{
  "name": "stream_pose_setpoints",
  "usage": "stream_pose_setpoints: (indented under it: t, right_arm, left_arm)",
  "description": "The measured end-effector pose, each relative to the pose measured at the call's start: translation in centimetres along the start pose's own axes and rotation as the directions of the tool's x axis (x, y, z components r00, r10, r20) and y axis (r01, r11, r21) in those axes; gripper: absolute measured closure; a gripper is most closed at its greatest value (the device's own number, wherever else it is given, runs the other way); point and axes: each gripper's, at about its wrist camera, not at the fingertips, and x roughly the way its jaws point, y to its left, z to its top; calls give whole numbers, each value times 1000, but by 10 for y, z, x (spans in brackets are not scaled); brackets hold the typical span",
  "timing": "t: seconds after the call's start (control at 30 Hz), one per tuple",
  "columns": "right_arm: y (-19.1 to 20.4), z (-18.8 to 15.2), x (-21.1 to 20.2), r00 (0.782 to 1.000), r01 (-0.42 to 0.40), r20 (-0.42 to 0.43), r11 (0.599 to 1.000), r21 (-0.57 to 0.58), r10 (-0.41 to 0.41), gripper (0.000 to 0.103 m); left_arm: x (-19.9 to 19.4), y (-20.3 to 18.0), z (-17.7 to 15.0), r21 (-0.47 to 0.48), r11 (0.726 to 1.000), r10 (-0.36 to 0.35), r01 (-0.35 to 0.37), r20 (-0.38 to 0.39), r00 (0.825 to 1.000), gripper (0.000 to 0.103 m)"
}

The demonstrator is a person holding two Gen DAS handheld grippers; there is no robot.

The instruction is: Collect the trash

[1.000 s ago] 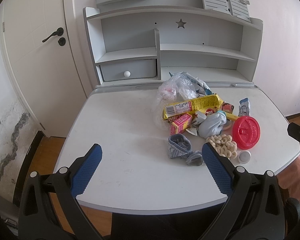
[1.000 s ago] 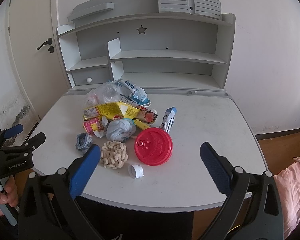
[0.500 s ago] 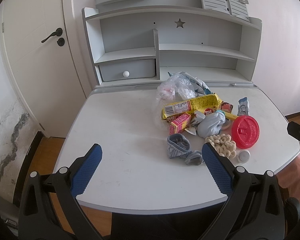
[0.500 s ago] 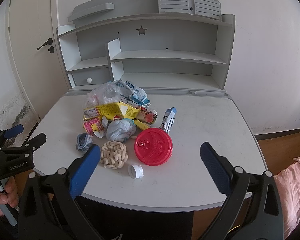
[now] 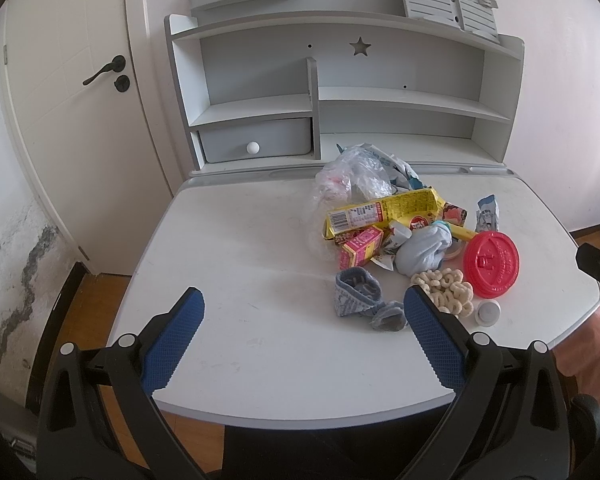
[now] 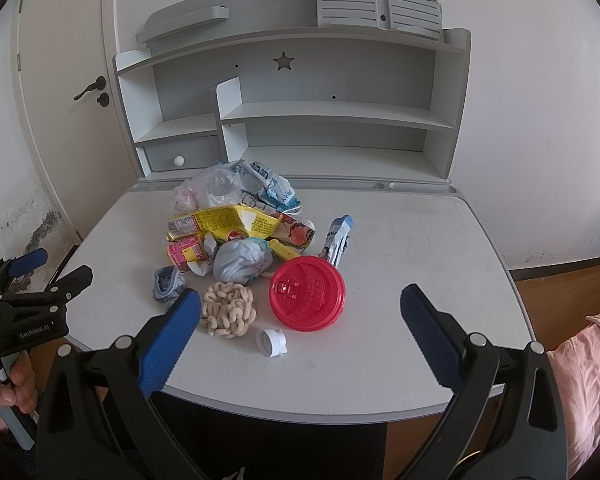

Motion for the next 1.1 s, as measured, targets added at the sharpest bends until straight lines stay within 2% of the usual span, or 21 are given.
stream_pose_setpoints:
  t: [0.53,0.8,0.97,1.03,1.07,1.1]
  right_arm:
    - [-4,1,3,1000,-17,-9,1000,18,17,7]
    - [-25,-1,22,998,-18,-54,997,72,22,7]
    - [-33,-4,38,996,-14,-81,996,84,21,7]
    - [-36,-6,48,995,-6,-98,996,87,14,7]
    - [-38,-7,51,995,-7,-101,996,89,16,7]
    - [-40,-7,57,994,-9,-110,996,91,19,7]
  left_arm:
    - [7,5,-1,-4,1000,-11,11,-17,1000,6]
    - [55,4,0,0,999,-41,41,-110,993,6]
    - [98,-10,1,-21,995,-102,99,-210,972,6]
    - [112,-15,-1,-27,994,-107,104,-233,967,8]
    - [118,-16,-3,-34,993,-114,109,-247,962,11]
    - [123,-18,-4,-36,993,-120,115,-260,958,19]
